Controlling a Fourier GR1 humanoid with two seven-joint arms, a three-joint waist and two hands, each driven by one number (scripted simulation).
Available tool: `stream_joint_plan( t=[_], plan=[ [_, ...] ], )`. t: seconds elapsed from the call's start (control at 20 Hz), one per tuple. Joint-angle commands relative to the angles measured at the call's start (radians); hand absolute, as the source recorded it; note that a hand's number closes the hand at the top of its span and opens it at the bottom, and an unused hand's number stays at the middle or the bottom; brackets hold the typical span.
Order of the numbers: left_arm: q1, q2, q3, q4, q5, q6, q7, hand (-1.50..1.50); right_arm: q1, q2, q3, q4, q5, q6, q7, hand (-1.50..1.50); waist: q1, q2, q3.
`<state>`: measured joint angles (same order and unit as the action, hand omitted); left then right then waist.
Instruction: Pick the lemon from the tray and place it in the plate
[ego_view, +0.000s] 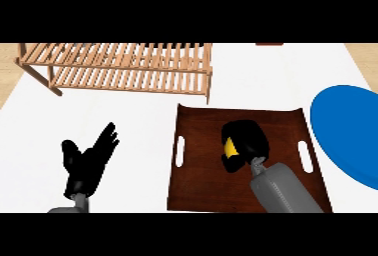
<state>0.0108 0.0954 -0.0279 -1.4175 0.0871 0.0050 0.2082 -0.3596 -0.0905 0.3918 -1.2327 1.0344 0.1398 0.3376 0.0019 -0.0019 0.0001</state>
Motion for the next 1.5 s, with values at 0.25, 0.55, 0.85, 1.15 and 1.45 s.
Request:
stream_joint_plan(
  t=[0.25,0.55,0.85,1.15,1.45],
  plan=[
    [0.008,-0.006,0.001,-0.013,-0.004,0.013,-0.003,0.0,-0.169,-0.045,-0.461,0.103,0.041,-0.261,0.522,1.5,-0.026,0.026,0.0],
    [-0.017,-0.004,-0.026,-0.025,-0.015,-0.007,-0.002,0.0,-0.353,-0.176,-0.569,0.166,0.291,-0.455,0.843,1.5,0.063,0.046,-0.006],
    [-0.04,-0.012,-0.05,-0.028,-0.025,-0.014,0.006,0.0,-0.447,-0.24,-0.673,0.216,0.515,-0.579,1.027,1.5,0.096,0.052,-0.002],
    [-0.033,-0.025,-0.057,-0.014,-0.022,-0.014,0.008,0.0,-0.447,-0.236,-0.779,0.209,0.71,-0.69,1.112,1.5,0.091,0.048,0.001],
    [-0.058,-0.021,-0.037,-0.006,-0.016,-0.006,0.02,0.0,-0.394,-0.196,-0.889,0.178,0.898,-0.78,1.147,1.5,0.065,0.042,0.002]
  ],
)
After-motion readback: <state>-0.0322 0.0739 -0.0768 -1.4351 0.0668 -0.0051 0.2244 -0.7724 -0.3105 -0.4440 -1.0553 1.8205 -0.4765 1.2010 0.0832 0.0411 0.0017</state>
